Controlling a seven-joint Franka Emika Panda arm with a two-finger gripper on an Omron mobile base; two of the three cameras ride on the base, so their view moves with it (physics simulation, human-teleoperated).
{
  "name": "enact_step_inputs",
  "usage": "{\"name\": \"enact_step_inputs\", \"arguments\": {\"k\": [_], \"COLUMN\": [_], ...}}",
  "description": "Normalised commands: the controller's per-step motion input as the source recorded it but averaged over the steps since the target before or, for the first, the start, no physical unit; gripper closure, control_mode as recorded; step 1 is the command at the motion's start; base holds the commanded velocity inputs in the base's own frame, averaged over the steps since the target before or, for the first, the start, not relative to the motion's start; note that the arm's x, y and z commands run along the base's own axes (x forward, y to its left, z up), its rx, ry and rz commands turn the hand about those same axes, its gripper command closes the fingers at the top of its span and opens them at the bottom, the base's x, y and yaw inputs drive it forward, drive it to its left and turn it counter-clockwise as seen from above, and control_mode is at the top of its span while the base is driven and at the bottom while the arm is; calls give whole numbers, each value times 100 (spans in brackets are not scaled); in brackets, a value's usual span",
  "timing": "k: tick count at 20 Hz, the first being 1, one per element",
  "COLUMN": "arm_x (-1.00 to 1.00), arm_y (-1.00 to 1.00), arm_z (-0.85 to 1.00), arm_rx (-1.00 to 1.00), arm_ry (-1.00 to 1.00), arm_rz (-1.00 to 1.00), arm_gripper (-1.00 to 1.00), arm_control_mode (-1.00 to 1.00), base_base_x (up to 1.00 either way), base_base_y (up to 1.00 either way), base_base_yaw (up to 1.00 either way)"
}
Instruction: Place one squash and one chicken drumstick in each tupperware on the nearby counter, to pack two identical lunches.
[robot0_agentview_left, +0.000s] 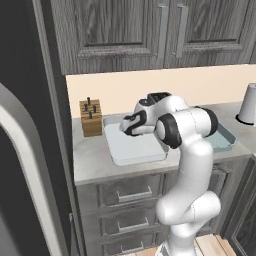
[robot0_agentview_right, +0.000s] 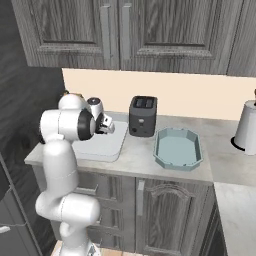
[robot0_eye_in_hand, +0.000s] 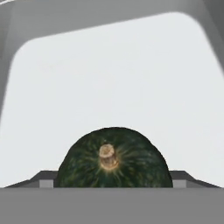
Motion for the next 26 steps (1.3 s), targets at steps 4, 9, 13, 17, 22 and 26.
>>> {"name": "enact_step_inputs", "arguments": {"k": [4, 9, 13, 17, 22, 26], "arm_x": [-34, -50, -87, -97, -97, -100], "arm_y": [0, 0, -2, -18, -19, -34], "arm_z": [36, 16, 35, 71, 85, 58], "arm_rx": [0, 0, 0, 0, 0, 0], "arm_ry": [0, 0, 0, -14, -27, -14], "arm_rz": [0, 0, 0, 0, 0, 0], "arm_gripper": [-100, -100, -100, -100, -100, -100], "arm_control_mode": [-100, -100, -100, -100, -100, -100], "base_base_x": [0, 0, 0, 0, 0, 0], "base_base_y": [0, 0, 0, 0, 0, 0], "base_base_yaw": [0, 0, 0, 0, 0, 0]}}
